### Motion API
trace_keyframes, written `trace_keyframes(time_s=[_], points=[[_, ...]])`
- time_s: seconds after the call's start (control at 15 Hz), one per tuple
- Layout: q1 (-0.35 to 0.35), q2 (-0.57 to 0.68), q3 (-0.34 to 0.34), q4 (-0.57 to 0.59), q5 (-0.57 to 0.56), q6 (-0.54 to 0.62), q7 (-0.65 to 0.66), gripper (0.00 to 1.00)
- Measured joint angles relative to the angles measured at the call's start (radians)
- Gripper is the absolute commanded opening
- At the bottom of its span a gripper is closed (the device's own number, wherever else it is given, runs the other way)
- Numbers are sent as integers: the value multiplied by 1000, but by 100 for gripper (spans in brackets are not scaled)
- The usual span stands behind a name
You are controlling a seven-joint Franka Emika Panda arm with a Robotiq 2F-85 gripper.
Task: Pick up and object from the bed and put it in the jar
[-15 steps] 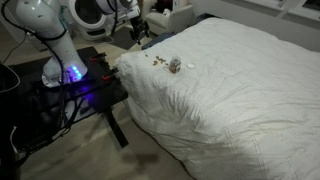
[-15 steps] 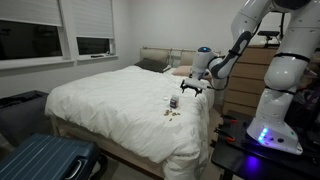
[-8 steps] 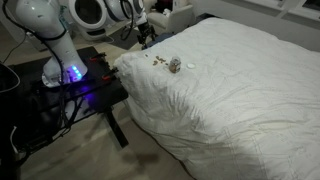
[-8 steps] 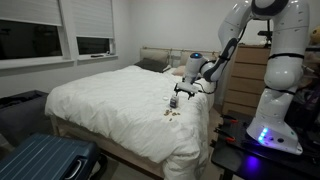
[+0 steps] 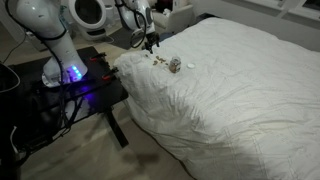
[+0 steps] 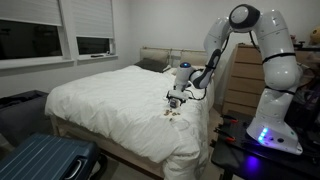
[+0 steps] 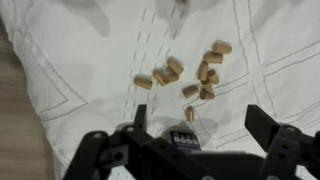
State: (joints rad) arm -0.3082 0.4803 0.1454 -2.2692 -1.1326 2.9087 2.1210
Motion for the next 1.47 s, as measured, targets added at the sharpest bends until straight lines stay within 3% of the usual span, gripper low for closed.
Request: trace_keyframes(time_s=[0.8,1.47], points=[[3,241,43,234,-1,24,-231,100],[-55,328,124,281,59,22,-404,100]])
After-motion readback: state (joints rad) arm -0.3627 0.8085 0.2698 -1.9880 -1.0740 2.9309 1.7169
